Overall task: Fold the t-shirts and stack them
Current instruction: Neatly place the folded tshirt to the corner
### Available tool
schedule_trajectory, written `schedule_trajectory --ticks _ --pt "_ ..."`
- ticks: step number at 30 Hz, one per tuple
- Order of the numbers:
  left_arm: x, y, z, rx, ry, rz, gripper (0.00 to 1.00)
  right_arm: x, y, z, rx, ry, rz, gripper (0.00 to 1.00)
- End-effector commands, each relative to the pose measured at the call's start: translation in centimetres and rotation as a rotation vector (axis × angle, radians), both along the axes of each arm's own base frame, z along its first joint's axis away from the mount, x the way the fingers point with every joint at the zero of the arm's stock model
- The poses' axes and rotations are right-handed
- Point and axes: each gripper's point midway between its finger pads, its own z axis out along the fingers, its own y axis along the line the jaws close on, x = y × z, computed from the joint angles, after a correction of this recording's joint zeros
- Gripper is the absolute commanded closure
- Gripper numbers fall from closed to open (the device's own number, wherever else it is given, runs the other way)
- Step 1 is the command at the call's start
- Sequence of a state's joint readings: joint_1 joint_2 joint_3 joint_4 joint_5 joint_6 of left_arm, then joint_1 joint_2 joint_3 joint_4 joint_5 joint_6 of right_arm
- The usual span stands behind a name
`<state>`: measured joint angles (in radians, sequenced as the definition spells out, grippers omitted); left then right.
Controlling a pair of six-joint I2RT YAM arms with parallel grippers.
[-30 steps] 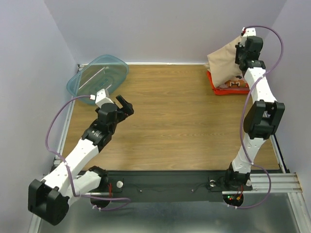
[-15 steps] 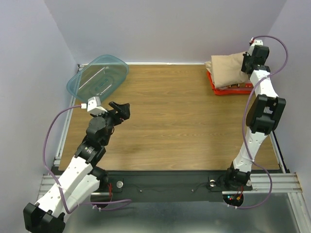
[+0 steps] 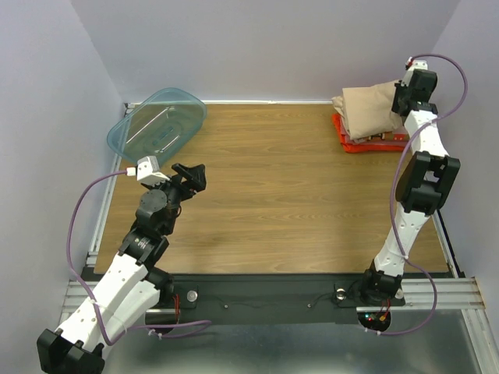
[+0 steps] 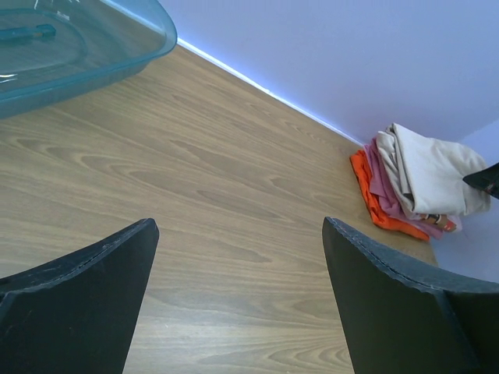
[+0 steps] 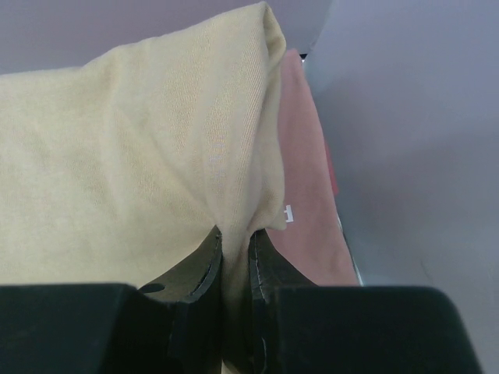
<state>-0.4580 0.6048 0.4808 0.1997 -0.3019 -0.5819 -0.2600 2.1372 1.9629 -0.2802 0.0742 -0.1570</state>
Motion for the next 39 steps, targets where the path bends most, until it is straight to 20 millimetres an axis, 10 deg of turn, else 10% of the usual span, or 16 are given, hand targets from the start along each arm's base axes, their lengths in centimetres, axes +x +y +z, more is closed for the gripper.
schedule_trajectory --ticks 1,7,14,28,34,39 --pt "0.1 0.6 1.2 0.0 -0.057 0.028 0.01 0.6 -2.6 3.3 -0.041 -0.097 -0.042 1.0" --pt "0.3 0.6 1.2 0.014 -0.054 0.028 0.01 1.1 -4.2 0.9 -0.047 -0.063 -0.119 0.97" --pt "0.5 0.4 1.3 0.022 -0.049 0.027 0.01 1.3 -3.6 -0.1 -0.006 -0.057 -0.106 0.0" --pt "0.3 0.5 0.3 0.032 -0.022 0.028 0.01 -4.8 4.1 13.9 0.247 -0.326 0.05 0.0" --pt "0.2 0.8 0.1 0.032 0.005 0.04 0.01 -10.5 13.3 13.2 0.35 -0.288 0.168 0.0" --pt "-0.4 0.8 -0.9 0.013 0.076 0.04 0.01 -18.3 19.3 5.4 0.573 -0.147 0.18 0.0"
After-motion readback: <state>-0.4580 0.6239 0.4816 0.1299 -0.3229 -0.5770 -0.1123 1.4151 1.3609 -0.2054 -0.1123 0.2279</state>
